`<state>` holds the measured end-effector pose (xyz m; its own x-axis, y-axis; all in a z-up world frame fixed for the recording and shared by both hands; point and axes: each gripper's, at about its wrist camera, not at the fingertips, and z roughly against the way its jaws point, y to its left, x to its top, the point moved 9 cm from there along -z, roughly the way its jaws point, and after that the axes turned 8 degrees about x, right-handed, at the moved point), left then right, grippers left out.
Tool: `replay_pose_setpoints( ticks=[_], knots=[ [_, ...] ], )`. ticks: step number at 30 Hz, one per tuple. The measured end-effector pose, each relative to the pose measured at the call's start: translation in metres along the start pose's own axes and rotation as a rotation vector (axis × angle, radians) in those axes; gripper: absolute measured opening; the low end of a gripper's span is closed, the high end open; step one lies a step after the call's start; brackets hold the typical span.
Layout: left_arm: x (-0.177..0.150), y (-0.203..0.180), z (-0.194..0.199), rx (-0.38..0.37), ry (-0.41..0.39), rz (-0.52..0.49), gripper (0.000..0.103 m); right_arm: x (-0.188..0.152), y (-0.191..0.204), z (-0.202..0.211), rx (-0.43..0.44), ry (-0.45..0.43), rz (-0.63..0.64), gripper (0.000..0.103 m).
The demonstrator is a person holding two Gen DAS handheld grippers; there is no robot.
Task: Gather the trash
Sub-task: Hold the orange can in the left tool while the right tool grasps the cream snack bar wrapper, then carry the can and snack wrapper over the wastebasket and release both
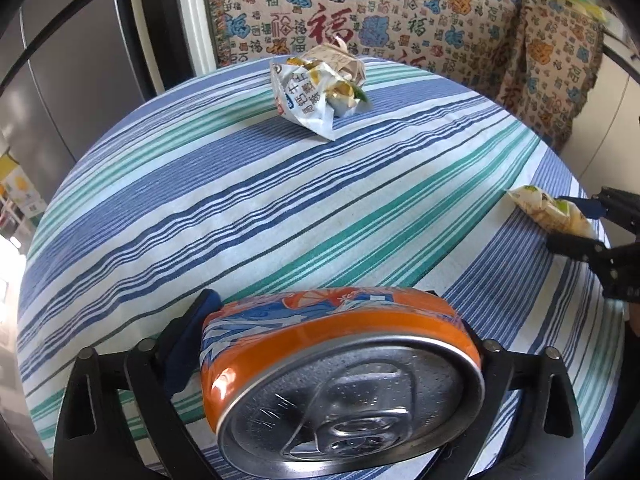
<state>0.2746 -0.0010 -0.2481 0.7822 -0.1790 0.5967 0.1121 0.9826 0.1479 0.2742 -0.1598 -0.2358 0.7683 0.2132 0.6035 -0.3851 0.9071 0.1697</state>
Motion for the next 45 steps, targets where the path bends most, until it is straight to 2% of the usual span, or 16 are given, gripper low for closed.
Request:
replay_pose_setpoints(
  ticks=[6, 12, 19, 23, 26, 32, 40, 45],
  knots=[
    [0.002, 0.003, 0.006, 0.003, -0.032, 0.011, 0.088, 0.003, 0.002, 0.01, 0.023, -0.011, -0.032, 0.027],
    [0.01, 0.0, 0.029, -0.068, -0.072, 0.073, 0.089, 0.004, 0.002, 0.028, 0.02, -0.041, -0.031, 0.027],
    [0.028, -0.037, 0.06, -0.129, -0.114, 0.04, 0.089, -0.004, -0.021, 0.059, 0.009, -0.067, -0.093, 0.027],
    [0.038, -0.075, 0.076, -0.157, -0.129, -0.01, 0.089, -0.008, -0.048, 0.085, -0.025, -0.103, -0.137, 0.027],
    [0.046, -0.106, 0.088, -0.214, -0.13, -0.027, 0.089, -0.016, -0.074, 0.111, -0.068, -0.135, -0.177, 0.027],
    [0.072, -0.194, 0.113, -0.311, -0.157, -0.123, 0.089, -0.049, -0.143, 0.158, -0.187, -0.168, -0.29, 0.027],
    [0.095, -0.333, 0.11, -0.449, -0.14, -0.26, 0.089, -0.121, -0.235, 0.192, -0.341, -0.116, -0.433, 0.027],
    [0.098, -0.402, 0.092, -0.498, -0.117, -0.32, 0.089, -0.167, -0.275, 0.193, -0.379, -0.058, -0.499, 0.027]
  ],
)
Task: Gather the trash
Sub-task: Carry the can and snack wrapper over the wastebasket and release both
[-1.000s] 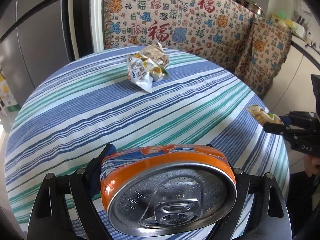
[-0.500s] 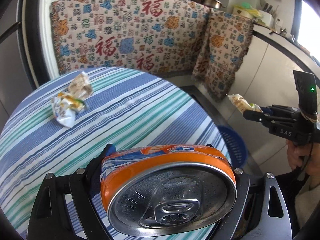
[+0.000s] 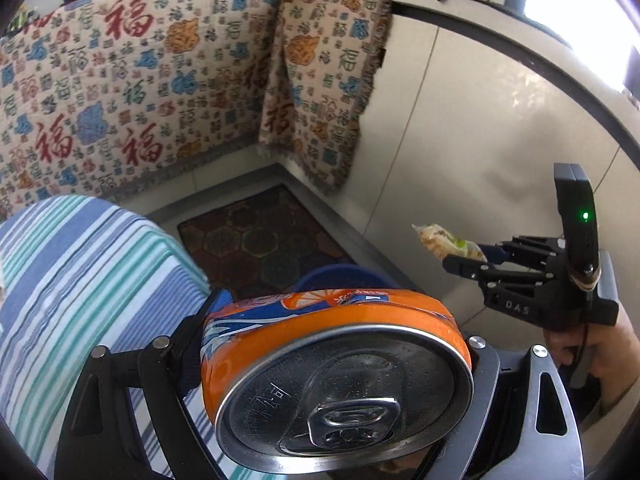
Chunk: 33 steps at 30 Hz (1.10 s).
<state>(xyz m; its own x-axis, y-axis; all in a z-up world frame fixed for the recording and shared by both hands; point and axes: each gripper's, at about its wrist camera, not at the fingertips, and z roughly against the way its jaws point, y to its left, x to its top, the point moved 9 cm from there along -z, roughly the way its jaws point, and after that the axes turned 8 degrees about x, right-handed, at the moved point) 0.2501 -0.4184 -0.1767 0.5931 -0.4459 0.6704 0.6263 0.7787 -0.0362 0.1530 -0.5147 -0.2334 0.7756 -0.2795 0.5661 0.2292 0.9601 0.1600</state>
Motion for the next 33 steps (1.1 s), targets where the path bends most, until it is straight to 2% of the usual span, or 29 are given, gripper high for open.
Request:
replay_pose_setpoints(
  ticks=[5, 12, 15, 16, 18, 19, 26, 33],
  knots=[
    [0.004, -0.03, -0.041, -0.036, 0.039, -0.03, 0.089, -0.015, -0.027, -0.017, 0.002, 0.039, -0.029, 0.027],
    [0.008, -0.039, -0.081, -0.036, 0.083, -0.031, 0.089, -0.023, -0.04, -0.039, 0.005, 0.085, -0.018, 0.027],
    [0.009, -0.041, -0.091, -0.055, 0.094, -0.024, 0.093, -0.028, -0.042, -0.042, 0.016, 0.088, -0.013, 0.029],
    [0.009, -0.043, -0.093, -0.063, 0.098, -0.023, 0.099, -0.028, -0.042, -0.045, 0.021, 0.09, -0.011, 0.033],
    [0.011, -0.045, -0.098, -0.079, 0.093, -0.019, 0.101, -0.029, -0.042, -0.047, 0.037, 0.081, -0.009, 0.066],
    [0.012, -0.047, -0.1, -0.088, 0.095, -0.016, 0.102, -0.028, -0.042, -0.047, 0.034, 0.071, -0.004, 0.068],
    [0.015, -0.049, -0.104, -0.104, 0.098, 0.003, 0.102, -0.026, -0.046, -0.043, 0.016, 0.058, 0.008, 0.067],
    [0.013, -0.036, -0.084, -0.063, 0.07, -0.001, 0.102, -0.012, -0.037, -0.03, 0.028, 0.013, 0.024, 0.067]
  ],
)
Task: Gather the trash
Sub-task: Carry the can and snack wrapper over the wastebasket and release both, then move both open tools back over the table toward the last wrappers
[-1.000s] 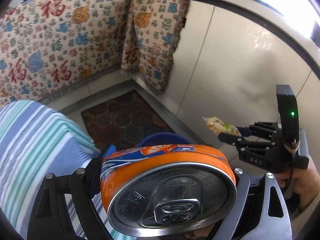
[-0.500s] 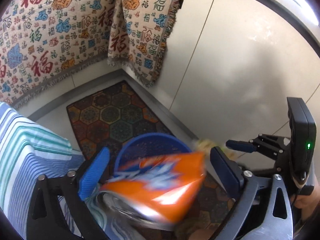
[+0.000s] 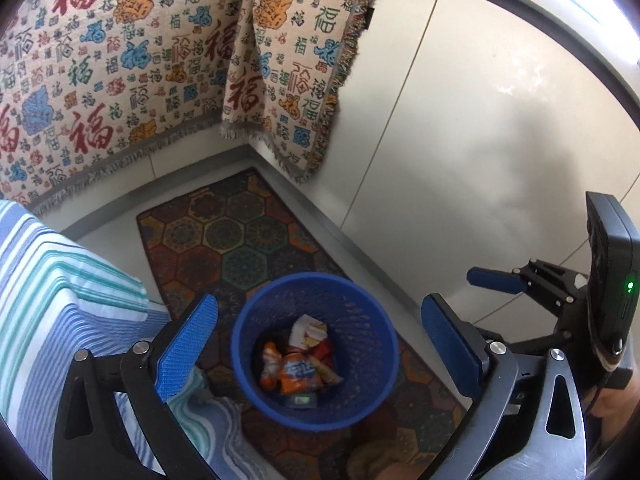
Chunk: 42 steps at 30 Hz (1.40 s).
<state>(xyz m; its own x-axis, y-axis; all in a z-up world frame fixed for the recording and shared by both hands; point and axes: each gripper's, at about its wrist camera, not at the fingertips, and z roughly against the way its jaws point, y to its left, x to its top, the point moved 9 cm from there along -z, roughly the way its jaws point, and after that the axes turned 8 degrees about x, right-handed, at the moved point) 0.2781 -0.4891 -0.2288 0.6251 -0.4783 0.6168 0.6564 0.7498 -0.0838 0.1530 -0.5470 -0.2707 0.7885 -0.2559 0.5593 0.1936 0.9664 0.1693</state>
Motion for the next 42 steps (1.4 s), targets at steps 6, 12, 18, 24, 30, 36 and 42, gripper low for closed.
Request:
replay_pose_setpoints(
  ticks=[6, 12, 18, 24, 30, 36, 42],
  knots=[
    [-0.005, 0.02, 0.038, 0.037, -0.058, 0.016, 0.102, 0.015, 0.031, 0.019, 0.021, -0.046, 0.057, 0.067],
    [-0.021, 0.058, 0.084, 0.091, -0.102, 0.077, 0.102, 0.029, 0.078, 0.039, 0.055, -0.102, 0.137, 0.067],
    [-0.057, 0.118, 0.135, 0.2, -0.121, 0.147, 0.102, 0.044, 0.135, 0.044, 0.101, -0.139, 0.211, 0.067],
    [-0.106, 0.192, 0.195, 0.346, -0.125, 0.254, 0.102, 0.057, 0.208, 0.045, 0.177, -0.18, 0.292, 0.067],
    [-0.172, 0.285, 0.234, 0.507, -0.083, 0.378, 0.102, 0.052, 0.296, 0.023, 0.269, -0.158, 0.386, 0.067],
    [-0.221, 0.345, 0.229, 0.55, -0.013, 0.458, 0.102, 0.022, 0.382, -0.013, 0.324, -0.075, 0.536, 0.067],
    [-0.233, 0.364, 0.202, 0.528, 0.063, 0.431, 0.102, -0.006, 0.413, -0.046, 0.287, -0.001, 0.639, 0.067]
  ],
)
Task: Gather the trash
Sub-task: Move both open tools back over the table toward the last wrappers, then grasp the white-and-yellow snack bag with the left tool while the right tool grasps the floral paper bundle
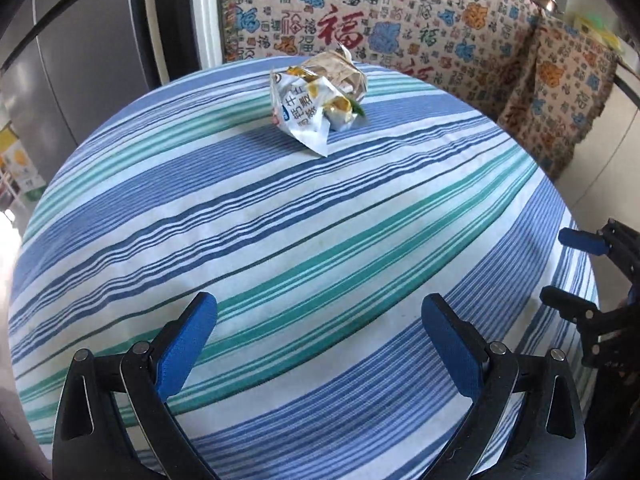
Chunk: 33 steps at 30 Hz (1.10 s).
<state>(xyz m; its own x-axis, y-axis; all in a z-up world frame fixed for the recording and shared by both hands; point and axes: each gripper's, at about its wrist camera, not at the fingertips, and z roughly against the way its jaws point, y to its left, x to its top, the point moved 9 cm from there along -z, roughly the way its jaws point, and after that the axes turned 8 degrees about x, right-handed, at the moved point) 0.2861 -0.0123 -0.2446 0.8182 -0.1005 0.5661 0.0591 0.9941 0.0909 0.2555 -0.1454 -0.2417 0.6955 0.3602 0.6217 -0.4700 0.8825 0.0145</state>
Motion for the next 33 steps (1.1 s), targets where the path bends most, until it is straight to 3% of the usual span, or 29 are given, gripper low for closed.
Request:
replay_pose_setpoints(
  ticks=[6, 16, 24, 29, 32, 33],
  knots=[
    [0.012, -0.013, -0.02, 0.028, -0.002, -0.071, 0.103, -0.001, -0.009, -0.004, 0.014, -0.006, -0.026, 0.067],
    [0.07, -0.018, -0.062, 0.052, -0.013, -0.024, 0.103, -0.002, -0.015, -0.003, 0.02, -0.017, -0.047, 0.068],
    [0.126, -0.018, -0.103, 0.144, -0.001, 0.113, 0.103, 0.002, -0.014, -0.003, 0.006, -0.021, -0.031, 0.068],
    [0.14, -0.005, -0.114, 0.174, 0.002, 0.169, 0.103, 0.004, -0.014, -0.004, 0.018, -0.024, -0.03, 0.068],
    [0.139, 0.007, -0.106, 0.142, -0.045, 0.223, 0.092, 0.004, -0.017, -0.004, 0.042, -0.02, -0.05, 0.068],
    [0.138, 0.012, -0.104, 0.152, -0.055, 0.213, 0.081, 0.002, -0.019, -0.004, 0.054, -0.018, -0.061, 0.068]
  ],
)
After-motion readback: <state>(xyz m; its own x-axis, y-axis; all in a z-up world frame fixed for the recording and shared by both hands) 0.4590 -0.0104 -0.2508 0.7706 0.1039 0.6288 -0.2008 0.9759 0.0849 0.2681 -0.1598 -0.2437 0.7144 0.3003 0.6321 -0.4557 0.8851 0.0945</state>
